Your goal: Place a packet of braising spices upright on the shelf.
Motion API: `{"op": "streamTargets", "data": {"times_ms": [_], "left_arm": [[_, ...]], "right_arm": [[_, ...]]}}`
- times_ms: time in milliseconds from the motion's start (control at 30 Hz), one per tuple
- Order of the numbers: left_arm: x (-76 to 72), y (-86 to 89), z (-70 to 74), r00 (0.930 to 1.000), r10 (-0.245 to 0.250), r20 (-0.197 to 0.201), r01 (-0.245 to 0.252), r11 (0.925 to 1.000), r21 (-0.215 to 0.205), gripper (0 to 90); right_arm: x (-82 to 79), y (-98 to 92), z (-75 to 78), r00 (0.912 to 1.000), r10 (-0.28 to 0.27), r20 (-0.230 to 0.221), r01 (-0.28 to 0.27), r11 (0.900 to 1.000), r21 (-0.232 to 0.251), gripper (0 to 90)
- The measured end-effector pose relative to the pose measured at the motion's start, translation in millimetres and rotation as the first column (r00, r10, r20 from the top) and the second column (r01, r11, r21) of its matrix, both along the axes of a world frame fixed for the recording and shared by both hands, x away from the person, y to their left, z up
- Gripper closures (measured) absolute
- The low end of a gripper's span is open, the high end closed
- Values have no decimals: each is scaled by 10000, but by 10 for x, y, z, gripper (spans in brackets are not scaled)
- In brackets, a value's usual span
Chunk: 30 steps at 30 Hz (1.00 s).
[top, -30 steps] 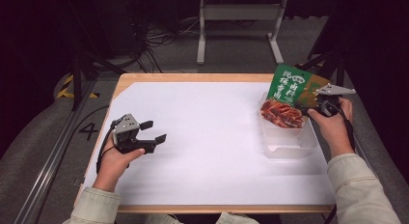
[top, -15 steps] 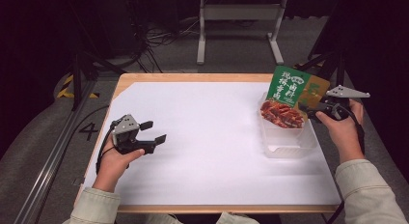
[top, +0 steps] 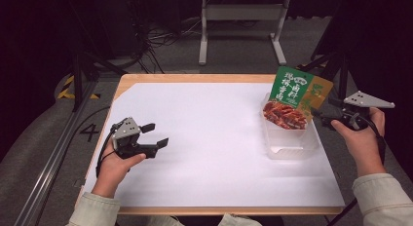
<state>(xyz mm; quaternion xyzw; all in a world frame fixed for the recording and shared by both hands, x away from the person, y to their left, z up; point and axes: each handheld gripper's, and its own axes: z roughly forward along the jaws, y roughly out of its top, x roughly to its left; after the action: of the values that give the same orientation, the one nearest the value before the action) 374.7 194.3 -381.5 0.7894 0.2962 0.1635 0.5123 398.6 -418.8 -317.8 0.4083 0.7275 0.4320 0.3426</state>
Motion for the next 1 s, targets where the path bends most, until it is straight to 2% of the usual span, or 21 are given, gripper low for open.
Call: {"op": "streamTargets", "data": {"times_ms": [233,433,667,700,733,900,967,1000], "left_arm": [[-107,18,34,9998,-129,134,130,9998,-124,251],[-159,63,14,9996,-210,188,216,9991,-365,249],[-215,92,-45,9997,-223,37,225,9978,-617,249],[-215,92,-45,9997,-223,37,225,9978,-617,249],[-232,100,-44,9997,-221,94,227,9976,-652,248],[-292,114,-50,9997,-200,147,213,9948,-993,242],[-311,115,-66,9996,-237,143,250,9944,-1026,242],[-311,120,-74,9993,-273,269,299,9946,-994,242]], "right_arm": [[-261,156,174,9975,561,421,-568,9983,160,237],[-438,416,263,9897,1357,465,-1366,9905,166,230],[-585,721,277,9707,2331,582,-2352,9714,320,223],[-585,721,277,9707,2331,582,-2352,9714,320,223],[-610,804,252,9637,2614,546,-2640,9634,467,222],[-634,963,146,9503,3079,472,-3103,9488,596,219],[-639,1032,91,9440,3269,442,-3292,9419,664,219],[-644,1070,66,9414,3347,417,-3370,9388,710,219]]}}
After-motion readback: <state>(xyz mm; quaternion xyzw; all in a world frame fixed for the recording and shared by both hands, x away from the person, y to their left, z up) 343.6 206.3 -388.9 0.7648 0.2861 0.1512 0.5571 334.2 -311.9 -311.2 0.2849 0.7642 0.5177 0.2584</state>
